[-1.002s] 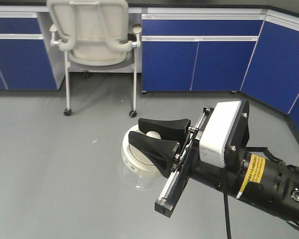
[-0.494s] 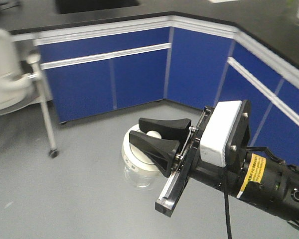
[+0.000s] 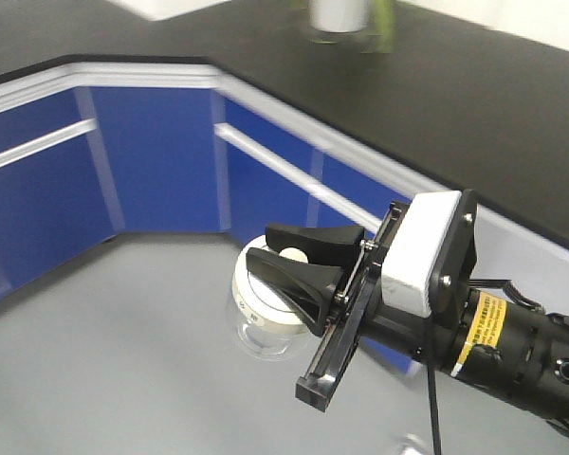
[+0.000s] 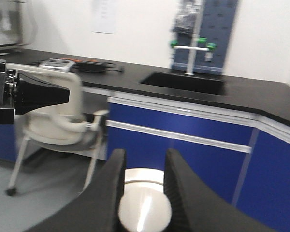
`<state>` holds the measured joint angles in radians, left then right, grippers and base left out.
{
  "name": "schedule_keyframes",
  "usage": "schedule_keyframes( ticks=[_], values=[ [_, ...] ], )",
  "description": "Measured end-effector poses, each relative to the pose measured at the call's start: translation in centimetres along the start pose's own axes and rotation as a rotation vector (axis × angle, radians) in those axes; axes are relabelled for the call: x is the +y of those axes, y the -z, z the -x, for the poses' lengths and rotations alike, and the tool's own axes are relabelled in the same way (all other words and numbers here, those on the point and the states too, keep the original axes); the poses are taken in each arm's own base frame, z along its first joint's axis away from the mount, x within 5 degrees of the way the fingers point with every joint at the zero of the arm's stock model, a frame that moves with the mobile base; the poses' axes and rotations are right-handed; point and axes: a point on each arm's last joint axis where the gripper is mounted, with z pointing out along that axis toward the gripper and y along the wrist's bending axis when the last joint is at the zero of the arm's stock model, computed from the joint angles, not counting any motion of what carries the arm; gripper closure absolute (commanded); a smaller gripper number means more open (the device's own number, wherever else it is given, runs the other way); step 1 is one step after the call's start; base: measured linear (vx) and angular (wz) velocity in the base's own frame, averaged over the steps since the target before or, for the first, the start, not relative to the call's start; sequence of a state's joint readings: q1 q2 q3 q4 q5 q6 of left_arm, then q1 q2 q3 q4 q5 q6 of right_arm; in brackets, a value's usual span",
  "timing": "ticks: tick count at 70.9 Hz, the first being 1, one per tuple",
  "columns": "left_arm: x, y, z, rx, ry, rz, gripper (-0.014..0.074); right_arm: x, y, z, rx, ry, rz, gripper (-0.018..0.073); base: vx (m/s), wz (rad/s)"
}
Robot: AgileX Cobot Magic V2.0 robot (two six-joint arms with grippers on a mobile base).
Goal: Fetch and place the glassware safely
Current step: 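Turn the base toward the blue-cabinet bench corner, jar held, then bring the held jar over the black benchtop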
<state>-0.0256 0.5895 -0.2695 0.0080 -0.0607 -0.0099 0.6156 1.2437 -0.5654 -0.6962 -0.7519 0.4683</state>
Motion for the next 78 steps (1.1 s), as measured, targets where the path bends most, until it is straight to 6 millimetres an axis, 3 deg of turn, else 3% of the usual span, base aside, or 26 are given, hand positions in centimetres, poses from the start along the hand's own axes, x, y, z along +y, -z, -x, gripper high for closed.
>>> schedule_keyframes(
  ticks=[54, 78],
  values=[
    [0.00, 0.00, 0.00, 0.000, 0.000, 0.000, 0.0603, 0.00, 0.00, 0.00, 0.000, 0.000, 0.000, 0.0563, 0.20, -0.78],
    [0.00, -0.03, -0.02, 0.002, 0.000, 0.000, 0.0603, -0.01, 0.00, 0.00, 0.000, -0.001, -0.001, 0.0563, 0.19, -0.43]
  ],
)
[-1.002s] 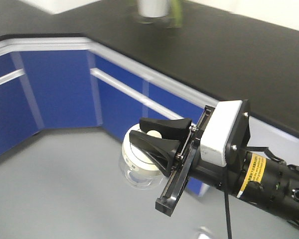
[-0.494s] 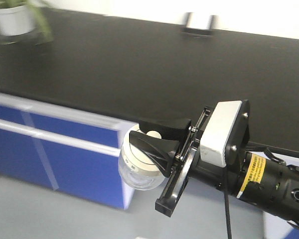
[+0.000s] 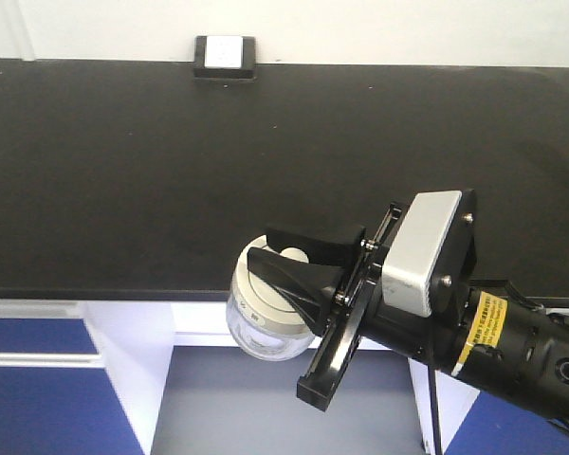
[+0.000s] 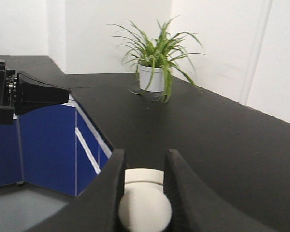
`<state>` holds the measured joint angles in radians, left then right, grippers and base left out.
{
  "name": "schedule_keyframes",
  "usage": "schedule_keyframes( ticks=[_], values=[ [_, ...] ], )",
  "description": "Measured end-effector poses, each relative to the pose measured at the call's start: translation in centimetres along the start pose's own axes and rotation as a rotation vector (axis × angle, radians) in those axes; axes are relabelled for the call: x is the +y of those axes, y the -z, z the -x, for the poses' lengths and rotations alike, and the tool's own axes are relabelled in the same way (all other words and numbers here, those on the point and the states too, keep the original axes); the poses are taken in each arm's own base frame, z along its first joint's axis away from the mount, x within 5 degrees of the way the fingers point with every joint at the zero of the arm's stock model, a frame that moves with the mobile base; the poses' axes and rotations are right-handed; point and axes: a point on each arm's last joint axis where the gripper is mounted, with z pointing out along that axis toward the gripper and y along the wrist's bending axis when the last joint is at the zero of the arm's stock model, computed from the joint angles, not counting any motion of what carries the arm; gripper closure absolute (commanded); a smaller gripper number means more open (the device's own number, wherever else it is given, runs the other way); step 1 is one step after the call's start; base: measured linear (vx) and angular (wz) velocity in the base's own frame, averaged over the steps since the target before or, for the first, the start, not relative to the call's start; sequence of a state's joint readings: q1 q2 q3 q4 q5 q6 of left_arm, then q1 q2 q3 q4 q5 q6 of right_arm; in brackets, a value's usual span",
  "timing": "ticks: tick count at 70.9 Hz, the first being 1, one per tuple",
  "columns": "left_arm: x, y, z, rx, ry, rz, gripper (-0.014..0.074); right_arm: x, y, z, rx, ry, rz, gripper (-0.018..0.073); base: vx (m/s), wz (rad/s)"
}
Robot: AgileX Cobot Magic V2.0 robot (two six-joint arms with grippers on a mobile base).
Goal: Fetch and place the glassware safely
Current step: 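Bring the held jar over the black benchtop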
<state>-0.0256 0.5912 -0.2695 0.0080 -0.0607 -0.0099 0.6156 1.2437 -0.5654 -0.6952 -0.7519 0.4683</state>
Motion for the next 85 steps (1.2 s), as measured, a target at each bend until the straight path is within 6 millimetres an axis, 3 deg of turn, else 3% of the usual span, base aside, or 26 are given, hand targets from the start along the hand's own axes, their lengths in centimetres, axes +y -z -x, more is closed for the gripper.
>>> schedule_keyframes(
  ticks=[85],
  values=[
    [0.00, 0.00, 0.00, 0.000, 0.000, 0.000, 0.0603, 0.00, 0.00, 0.00, 0.000, 0.001, 0.001, 0.0563, 0.14, 0.01]
  ],
)
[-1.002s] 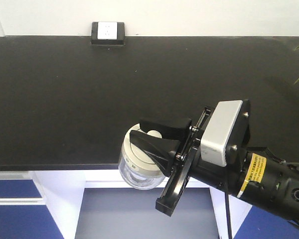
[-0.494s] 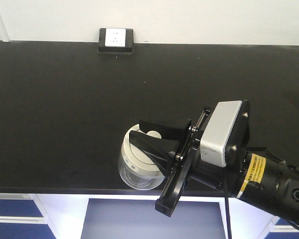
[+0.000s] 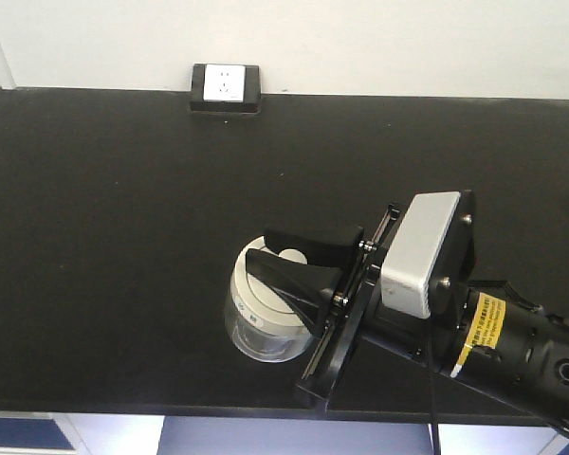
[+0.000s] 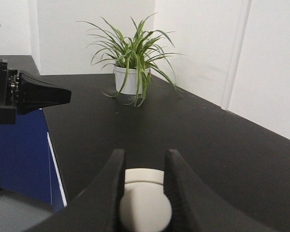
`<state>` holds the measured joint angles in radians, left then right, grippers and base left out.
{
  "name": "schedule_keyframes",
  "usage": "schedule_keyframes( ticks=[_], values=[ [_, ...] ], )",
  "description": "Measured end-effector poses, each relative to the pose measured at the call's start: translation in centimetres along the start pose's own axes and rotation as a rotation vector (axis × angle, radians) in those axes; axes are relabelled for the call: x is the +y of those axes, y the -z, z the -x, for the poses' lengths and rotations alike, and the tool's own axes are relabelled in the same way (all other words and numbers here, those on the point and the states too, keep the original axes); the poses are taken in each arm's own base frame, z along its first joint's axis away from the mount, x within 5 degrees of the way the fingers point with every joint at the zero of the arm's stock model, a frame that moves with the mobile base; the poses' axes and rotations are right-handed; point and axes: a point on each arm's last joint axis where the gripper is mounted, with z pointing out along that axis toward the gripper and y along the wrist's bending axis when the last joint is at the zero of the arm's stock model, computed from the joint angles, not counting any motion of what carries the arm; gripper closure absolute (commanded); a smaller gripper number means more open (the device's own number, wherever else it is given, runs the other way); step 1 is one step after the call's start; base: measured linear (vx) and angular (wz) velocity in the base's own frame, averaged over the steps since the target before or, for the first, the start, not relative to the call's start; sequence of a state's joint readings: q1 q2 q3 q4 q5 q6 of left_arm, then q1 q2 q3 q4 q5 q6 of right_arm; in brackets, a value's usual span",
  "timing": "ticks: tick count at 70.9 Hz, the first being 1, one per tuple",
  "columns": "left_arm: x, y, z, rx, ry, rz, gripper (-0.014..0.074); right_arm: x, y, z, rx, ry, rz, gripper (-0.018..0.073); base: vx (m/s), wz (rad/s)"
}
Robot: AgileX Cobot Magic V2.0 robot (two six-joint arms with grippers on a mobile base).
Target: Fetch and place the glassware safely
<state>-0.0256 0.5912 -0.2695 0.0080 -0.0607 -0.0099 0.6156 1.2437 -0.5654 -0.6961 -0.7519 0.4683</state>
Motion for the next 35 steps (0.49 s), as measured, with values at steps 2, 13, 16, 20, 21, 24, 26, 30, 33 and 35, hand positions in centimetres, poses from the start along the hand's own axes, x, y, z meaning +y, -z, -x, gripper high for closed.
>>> schedule_keyframes(
  ticks=[2, 13, 16, 20, 21, 24, 26, 30, 33, 35],
  values=[
    [0.00, 0.00, 0.00, 0.000, 0.000, 0.000, 0.0603, 0.00, 0.00, 0.00, 0.000, 0.000, 0.000, 0.0563, 0.11, -0.06],
    [0.00, 0.00, 0.00, 0.000, 0.000, 0.000, 0.0603, 0.00, 0.00, 0.00, 0.000, 0.000, 0.000, 0.0563, 0.10, -0.05],
    [0.00, 0.00, 0.00, 0.000, 0.000, 0.000, 0.0603, 0.00, 0.00, 0.00, 0.000, 0.000, 0.000, 0.0563, 0.10, -0.04],
    [0.00, 0.00, 0.00, 0.000, 0.000, 0.000, 0.0603, 0.00, 0.00, 0.00, 0.000, 0.000, 0.000, 0.0563, 0.09, -0.03],
    [0.00, 0.00, 0.00, 0.000, 0.000, 0.000, 0.0603, 0.00, 0.00, 0.00, 0.000, 0.000, 0.000, 0.0563, 0.09, -0.03],
    [0.00, 0.00, 0.00, 0.000, 0.000, 0.000, 0.0603, 0.00, 0.00, 0.00, 0.000, 0.000, 0.000, 0.0563, 0.09, -0.03],
    [0.00, 0.00, 0.00, 0.000, 0.000, 0.000, 0.0603, 0.00, 0.00, 0.00, 0.000, 0.000, 0.000, 0.0563, 0.08, -0.02],
    [0.00, 0.00, 0.00, 0.000, 0.000, 0.000, 0.0603, 0.00, 0.00, 0.00, 0.000, 0.000, 0.000, 0.0563, 0.08, -0.02],
    [0.00, 0.00, 0.00, 0.000, 0.000, 0.000, 0.0603, 0.00, 0.00, 0.00, 0.000, 0.000, 0.000, 0.0563, 0.08, -0.02],
    [0.00, 0.00, 0.00, 0.000, 0.000, 0.000, 0.0603, 0.00, 0.00, 0.00, 0.000, 0.000, 0.000, 0.0563, 0.07, -0.02]
  ],
)
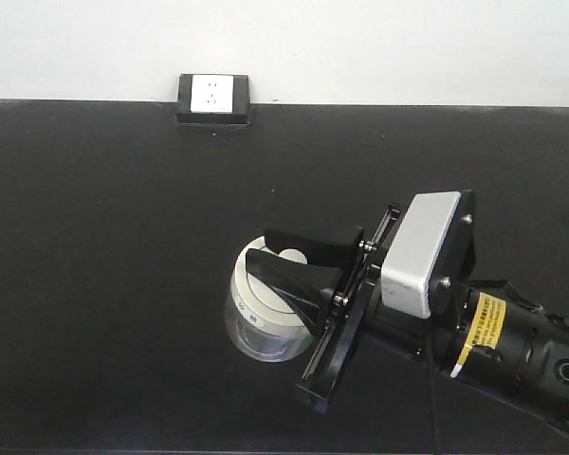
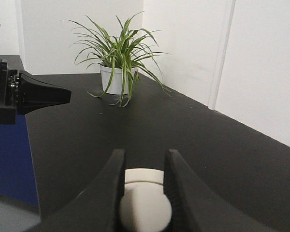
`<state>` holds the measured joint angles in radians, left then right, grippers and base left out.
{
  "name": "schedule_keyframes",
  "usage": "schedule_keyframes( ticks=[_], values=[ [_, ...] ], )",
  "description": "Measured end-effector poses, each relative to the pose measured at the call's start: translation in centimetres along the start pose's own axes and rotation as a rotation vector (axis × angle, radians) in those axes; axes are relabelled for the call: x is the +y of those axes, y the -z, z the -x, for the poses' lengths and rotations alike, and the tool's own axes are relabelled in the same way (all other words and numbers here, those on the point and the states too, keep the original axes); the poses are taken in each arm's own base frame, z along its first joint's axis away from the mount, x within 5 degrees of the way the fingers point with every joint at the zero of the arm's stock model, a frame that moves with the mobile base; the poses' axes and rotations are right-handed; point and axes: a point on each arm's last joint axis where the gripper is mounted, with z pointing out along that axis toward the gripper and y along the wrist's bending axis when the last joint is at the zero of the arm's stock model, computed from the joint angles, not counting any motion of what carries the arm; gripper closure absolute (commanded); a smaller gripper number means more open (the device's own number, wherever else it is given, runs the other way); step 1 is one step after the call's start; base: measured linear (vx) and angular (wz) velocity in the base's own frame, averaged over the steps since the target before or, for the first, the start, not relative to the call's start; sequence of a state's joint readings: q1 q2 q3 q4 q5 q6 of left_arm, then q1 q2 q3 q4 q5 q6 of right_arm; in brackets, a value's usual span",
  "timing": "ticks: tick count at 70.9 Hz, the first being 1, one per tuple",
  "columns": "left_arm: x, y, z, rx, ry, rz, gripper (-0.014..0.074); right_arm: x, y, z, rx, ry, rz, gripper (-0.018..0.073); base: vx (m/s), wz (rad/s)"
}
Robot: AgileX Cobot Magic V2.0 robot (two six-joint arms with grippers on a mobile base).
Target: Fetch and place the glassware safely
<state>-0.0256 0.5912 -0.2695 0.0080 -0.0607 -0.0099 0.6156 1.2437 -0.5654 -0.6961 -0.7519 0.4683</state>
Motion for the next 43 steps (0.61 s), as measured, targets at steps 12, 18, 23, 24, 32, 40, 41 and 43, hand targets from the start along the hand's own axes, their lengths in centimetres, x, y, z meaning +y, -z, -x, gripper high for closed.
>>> schedule_keyframes(
  ticks=[12, 18, 23, 24, 32, 40, 41, 43],
  values=[
    [0.00, 0.00, 0.00, 0.000, 0.000, 0.000, 0.0603, 0.00, 0.00, 0.00, 0.000, 0.000, 0.000, 0.0563, 0.07, -0.01],
    [0.00, 0.00, 0.00, 0.000, 0.000, 0.000, 0.0603, 0.00, 0.00, 0.00, 0.000, 0.000, 0.000, 0.0563, 0.06, 0.00],
    [0.00, 0.00, 0.00, 0.000, 0.000, 0.000, 0.0603, -0.01, 0.00, 0.00, 0.000, -0.001, -0.001, 0.0563, 0.06, -0.01],
    [0.00, 0.00, 0.00, 0.000, 0.000, 0.000, 0.0603, -0.01, 0.00, 0.00, 0.000, -0.001, -0.001, 0.0563, 0.04, 0.01],
    [0.00, 0.00, -0.02, 0.002, 0.000, 0.000, 0.0603, -0.04, 0.00, -0.06, 0.006, -0.001, -0.004, 0.0563, 0.01, 0.02],
    [0.00, 0.05, -0.07, 0.008, 0.000, 0.000, 0.0603, -0.03, -0.01, -0.10, 0.009, 0.001, -0.002, 0.0563, -0.01, -0.01],
    [0.00, 0.05, -0.07, 0.008, 0.000, 0.000, 0.0603, -0.03, -0.03, -0.13, 0.010, 0.001, -0.002, 0.0563, 0.00, 0.00],
    [0.00, 0.05, -0.10, 0.011, 0.000, 0.000, 0.0603, -0.03, -0.05, -0.17, 0.012, 0.001, -0.002, 0.0563, 0.00, 0.00]
  ],
)
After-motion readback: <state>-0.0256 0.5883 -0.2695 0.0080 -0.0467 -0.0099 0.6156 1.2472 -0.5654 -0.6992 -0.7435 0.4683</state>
